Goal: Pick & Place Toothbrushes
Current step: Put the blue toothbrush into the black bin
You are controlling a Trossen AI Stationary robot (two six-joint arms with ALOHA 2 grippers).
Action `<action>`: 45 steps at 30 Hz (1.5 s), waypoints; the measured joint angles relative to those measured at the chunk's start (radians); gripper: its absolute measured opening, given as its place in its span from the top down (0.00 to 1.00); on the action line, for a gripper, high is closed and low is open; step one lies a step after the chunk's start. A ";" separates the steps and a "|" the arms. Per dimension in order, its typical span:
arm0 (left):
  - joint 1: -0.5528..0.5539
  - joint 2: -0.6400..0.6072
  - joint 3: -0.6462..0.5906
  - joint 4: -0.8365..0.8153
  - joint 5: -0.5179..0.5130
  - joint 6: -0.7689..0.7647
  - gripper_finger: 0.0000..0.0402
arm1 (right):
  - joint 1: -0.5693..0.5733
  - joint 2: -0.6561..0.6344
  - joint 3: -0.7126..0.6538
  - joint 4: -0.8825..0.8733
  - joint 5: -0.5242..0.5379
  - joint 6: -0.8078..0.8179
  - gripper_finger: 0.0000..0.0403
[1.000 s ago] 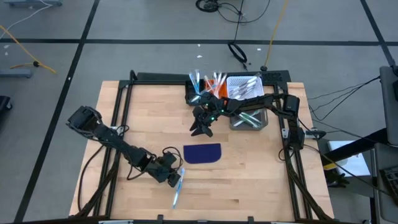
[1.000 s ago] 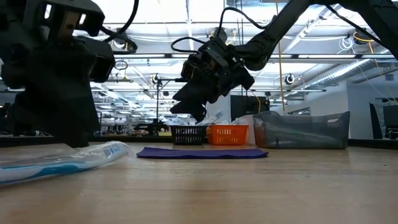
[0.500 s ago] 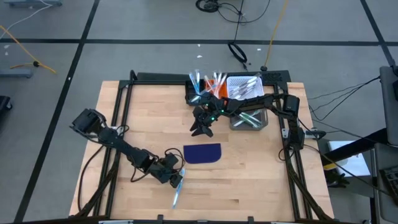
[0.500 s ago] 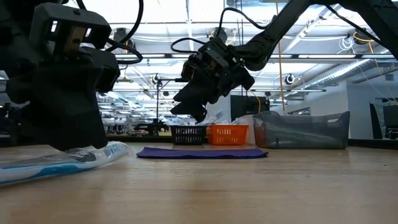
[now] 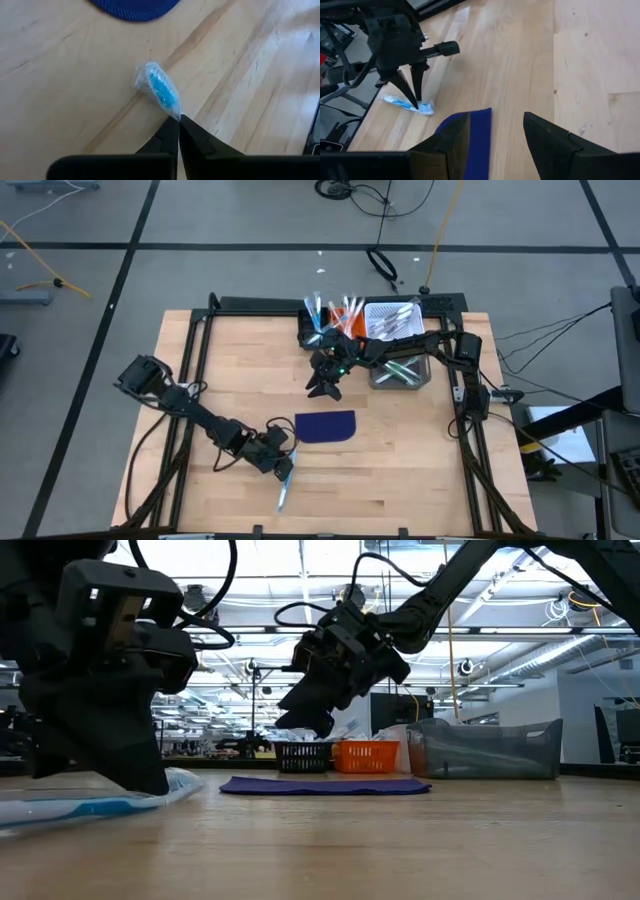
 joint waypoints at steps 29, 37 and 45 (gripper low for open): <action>0.081 -0.454 -0.001 -0.350 -0.461 0.358 1.00 | 0.038 0.000 0.000 0.091 -0.004 -0.024 0.55; 0.197 -0.462 -0.001 -0.268 -0.498 0.540 1.00 | 0.053 0.000 0.000 0.259 -0.004 0.055 0.55; 0.304 -0.462 -0.001 -0.150 -0.510 0.696 1.00 | 0.060 0.000 0.000 0.276 0.002 0.057 0.55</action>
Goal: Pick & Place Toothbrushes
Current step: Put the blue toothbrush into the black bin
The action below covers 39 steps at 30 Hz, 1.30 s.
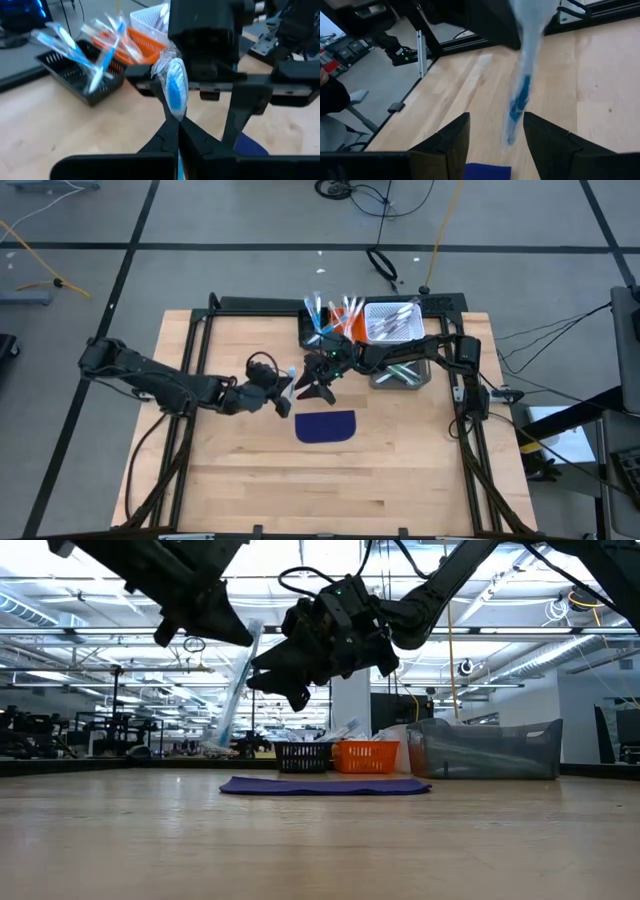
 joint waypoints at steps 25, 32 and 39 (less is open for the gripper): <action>0.048 0.002 0.000 0.068 0.030 0.076 1.00 | 0.015 0.000 0.000 0.115 0.208 0.047 0.87; 0.048 0.002 0.000 0.068 0.032 0.086 1.00 | 0.015 0.000 0.000 0.109 0.210 0.024 0.96; 0.048 0.002 0.000 0.071 0.027 0.152 0.94 | 0.004 0.000 0.000 0.102 0.211 0.023 0.96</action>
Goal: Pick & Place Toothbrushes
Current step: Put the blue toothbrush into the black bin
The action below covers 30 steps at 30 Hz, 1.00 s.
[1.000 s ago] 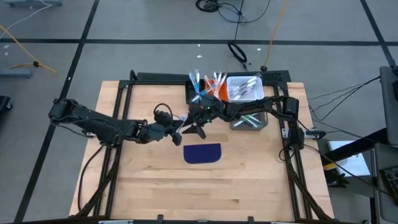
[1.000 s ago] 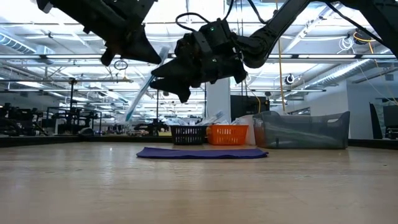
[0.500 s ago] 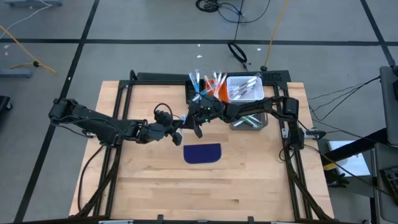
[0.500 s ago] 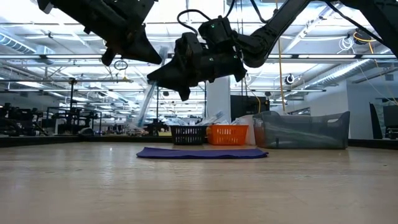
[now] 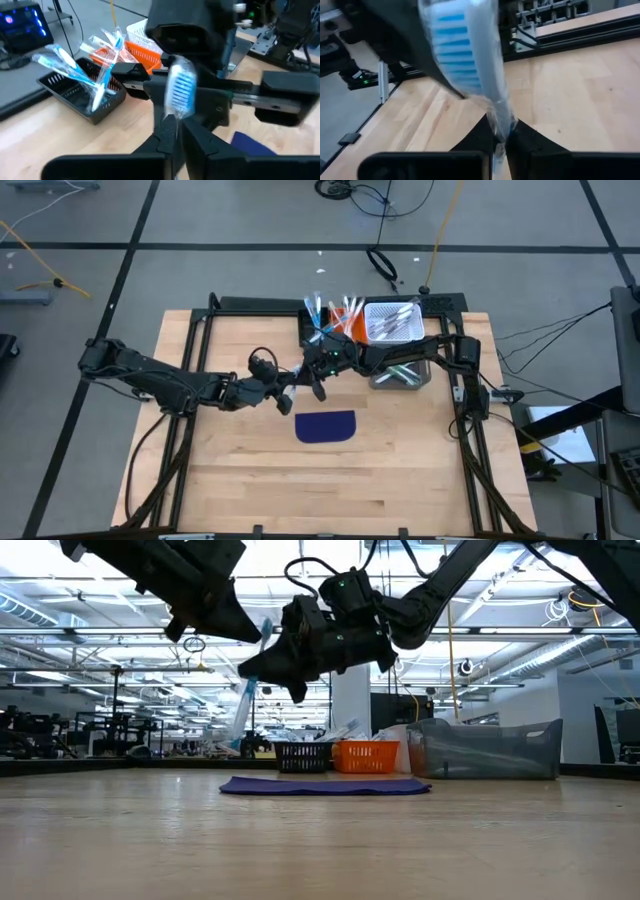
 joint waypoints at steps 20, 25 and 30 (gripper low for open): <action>-0.039 -0.078 0.001 -0.083 0.063 0.024 0.71 | -0.206 0.000 0.000 0.016 0.095 0.092 0.96; -0.044 -0.052 0.000 -0.093 0.060 0.016 0.71 | -0.287 0.000 0.000 0.046 0.125 0.163 0.96; -0.043 -0.012 0.000 -0.093 0.052 0.018 0.71 | -0.349 -0.001 0.000 0.067 0.111 0.225 0.96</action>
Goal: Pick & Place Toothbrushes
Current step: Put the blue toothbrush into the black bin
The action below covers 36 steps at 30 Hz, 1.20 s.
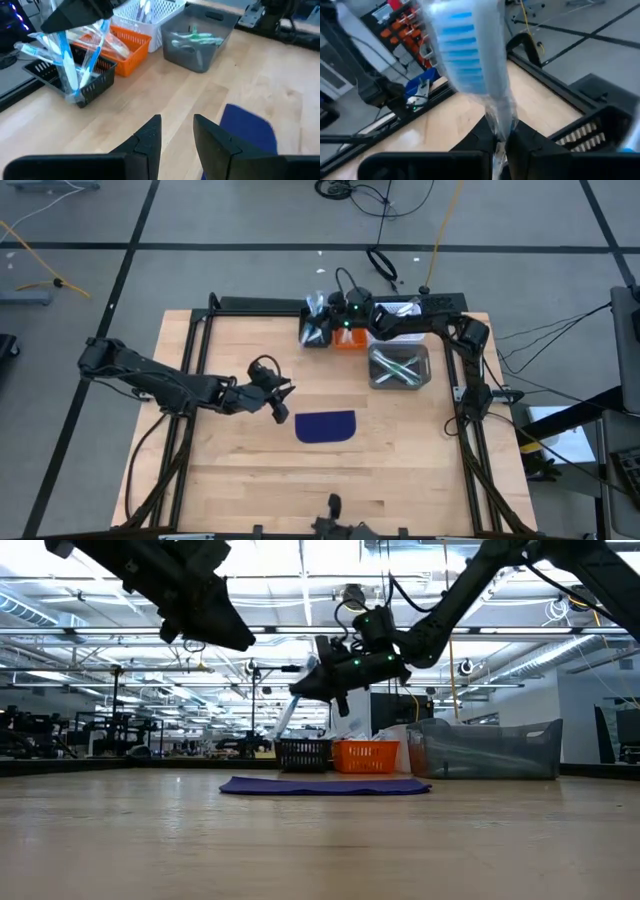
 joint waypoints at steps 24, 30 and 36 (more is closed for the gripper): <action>0.008 0.012 0.000 0.010 -0.005 0.021 0.71 | 0.001 0.000 0.000 -0.086 0.076 -0.037 0.96; 0.008 0.012 0.000 0.010 -0.005 0.020 0.71 | 0.012 0.000 0.000 -0.078 0.117 -0.043 0.86; 0.008 0.012 0.000 0.010 -0.005 0.019 0.71 | 0.031 0.001 0.000 -0.099 0.209 -0.093 0.80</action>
